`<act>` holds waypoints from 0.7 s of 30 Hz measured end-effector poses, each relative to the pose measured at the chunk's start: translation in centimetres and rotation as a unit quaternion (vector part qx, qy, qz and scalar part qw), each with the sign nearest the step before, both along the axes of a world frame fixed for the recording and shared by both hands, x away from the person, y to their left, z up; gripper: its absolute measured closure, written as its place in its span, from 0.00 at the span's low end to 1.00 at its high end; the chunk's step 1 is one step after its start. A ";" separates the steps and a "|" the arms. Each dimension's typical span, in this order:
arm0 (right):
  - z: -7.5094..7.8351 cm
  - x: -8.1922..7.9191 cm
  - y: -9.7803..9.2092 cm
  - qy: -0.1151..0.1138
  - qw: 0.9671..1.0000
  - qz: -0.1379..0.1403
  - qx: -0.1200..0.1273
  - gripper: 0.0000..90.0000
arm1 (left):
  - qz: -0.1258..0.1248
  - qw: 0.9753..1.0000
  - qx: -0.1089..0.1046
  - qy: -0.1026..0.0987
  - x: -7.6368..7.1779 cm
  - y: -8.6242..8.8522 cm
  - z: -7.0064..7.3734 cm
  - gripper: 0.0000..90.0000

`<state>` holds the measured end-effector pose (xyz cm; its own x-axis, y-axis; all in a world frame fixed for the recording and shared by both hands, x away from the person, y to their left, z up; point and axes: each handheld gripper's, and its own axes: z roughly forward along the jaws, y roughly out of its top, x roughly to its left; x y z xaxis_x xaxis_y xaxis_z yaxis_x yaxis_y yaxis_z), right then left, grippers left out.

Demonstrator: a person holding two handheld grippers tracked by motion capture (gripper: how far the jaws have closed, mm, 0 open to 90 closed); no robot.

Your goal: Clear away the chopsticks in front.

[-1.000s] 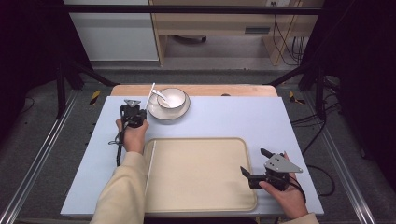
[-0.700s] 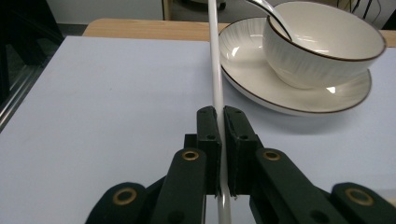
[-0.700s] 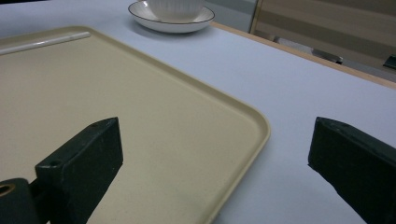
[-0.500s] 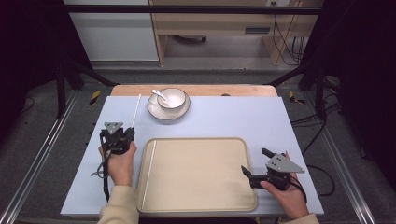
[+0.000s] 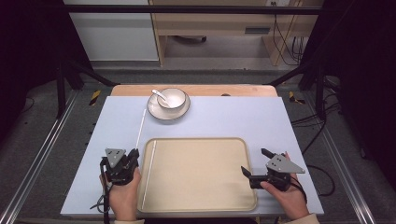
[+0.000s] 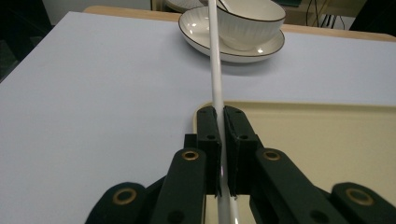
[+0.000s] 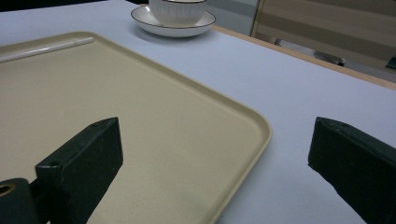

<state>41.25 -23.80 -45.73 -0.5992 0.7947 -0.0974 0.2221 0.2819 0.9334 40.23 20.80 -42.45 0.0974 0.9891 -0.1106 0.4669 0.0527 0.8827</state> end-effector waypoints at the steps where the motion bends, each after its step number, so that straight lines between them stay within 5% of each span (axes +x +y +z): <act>1: 0.0 0.0 0.0 0.000 1.000 0.000 0.000 0.04 | -0.002 1.000 -0.002 0.000 -0.1 -0.1 -0.1 0.95; 21: -0.1 0.0 0.0 0.003 1.000 0.001 0.000 0.04 | -0.027 0.999 -0.012 0.036 -4.1 -3.1 -3.7 0.95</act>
<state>41.29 -23.76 -45.84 -0.6012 0.7935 -0.0943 0.2269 0.2827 0.9320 36.16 17.73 -46.14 0.1422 0.9793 -0.1438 0.5327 0.0468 0.8450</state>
